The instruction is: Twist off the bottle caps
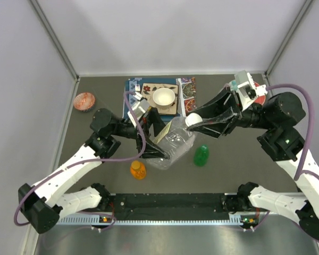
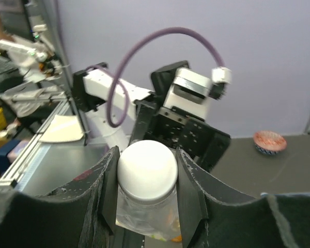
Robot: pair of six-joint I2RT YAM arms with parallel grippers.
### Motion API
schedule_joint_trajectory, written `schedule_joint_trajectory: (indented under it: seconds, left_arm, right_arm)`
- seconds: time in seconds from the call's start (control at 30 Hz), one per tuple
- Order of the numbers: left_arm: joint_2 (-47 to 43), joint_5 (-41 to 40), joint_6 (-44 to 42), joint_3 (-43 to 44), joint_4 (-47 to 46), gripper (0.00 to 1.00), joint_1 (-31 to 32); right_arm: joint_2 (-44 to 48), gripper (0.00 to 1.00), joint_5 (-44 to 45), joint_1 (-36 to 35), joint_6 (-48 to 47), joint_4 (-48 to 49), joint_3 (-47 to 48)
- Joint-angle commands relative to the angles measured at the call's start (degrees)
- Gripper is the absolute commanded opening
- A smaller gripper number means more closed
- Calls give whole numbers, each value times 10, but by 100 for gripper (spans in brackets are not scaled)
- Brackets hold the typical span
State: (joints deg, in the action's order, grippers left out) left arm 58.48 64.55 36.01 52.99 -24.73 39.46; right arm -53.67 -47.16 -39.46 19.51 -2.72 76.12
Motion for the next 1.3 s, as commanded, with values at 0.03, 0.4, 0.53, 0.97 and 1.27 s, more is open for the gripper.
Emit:
schedule_joint_trajectory:
  seconds: [0.03,0.4,0.53,0.97,1.27]
  left_arm:
    - [42,68,221,-4,-303,33,1]
    - [66,87,268,-10,-361,33,2]
    - [56,97,200,1,-273,33,2]
    - [-43,-302,-271,60,288,33,19]
    - [-86,-700,-379,23,312,34,147]
  right_arm:
    - [-29,0,-259,-5,-53,-32,39]
    - [-43,0,-333,-4,-119,-73,14]
    - [-43,6,-286,3,-105,-77,16]
    - [-21,94,169,8,7,-123,133]
    - [-61,93,390,-3,123,-219,144]
